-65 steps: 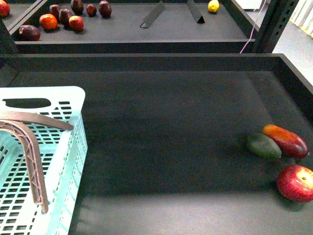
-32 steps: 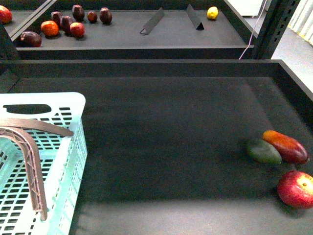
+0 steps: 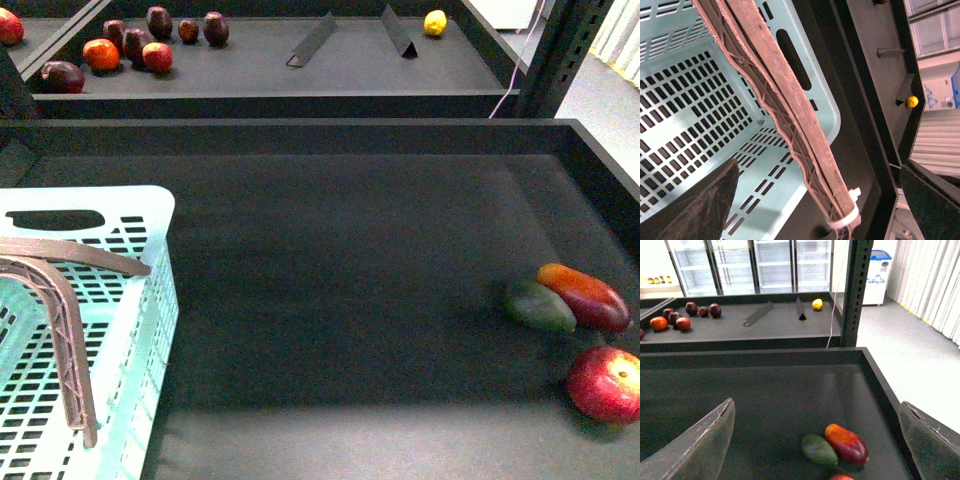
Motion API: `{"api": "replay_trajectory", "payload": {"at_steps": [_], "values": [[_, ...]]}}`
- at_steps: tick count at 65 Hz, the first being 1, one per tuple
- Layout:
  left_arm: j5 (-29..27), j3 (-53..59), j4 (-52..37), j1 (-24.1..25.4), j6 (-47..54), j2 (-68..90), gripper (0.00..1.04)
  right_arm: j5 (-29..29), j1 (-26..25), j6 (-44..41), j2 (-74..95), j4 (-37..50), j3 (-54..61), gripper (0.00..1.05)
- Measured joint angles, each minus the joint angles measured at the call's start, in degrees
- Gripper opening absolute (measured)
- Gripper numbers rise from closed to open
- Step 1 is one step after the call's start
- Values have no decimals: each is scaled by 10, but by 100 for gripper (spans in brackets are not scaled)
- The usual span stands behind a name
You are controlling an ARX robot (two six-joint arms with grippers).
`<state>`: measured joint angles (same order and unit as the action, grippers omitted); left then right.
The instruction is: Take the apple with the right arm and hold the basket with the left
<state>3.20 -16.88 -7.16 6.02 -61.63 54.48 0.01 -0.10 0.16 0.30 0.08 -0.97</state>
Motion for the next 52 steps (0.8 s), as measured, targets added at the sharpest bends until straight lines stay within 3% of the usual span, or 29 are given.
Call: {"api": "replay_trajectory", "payload": {"at_steps": [11,40,52], "values": [[11,-40,-42,15,-73,126,98,0,0,0,0,0,0,96],[-15,-147,-74,5,-127,316,97,0,0,0,0,0,0,96],[-26,-166,-52,4,-128,337,63,0,0,0,0,0,0,96]]}}
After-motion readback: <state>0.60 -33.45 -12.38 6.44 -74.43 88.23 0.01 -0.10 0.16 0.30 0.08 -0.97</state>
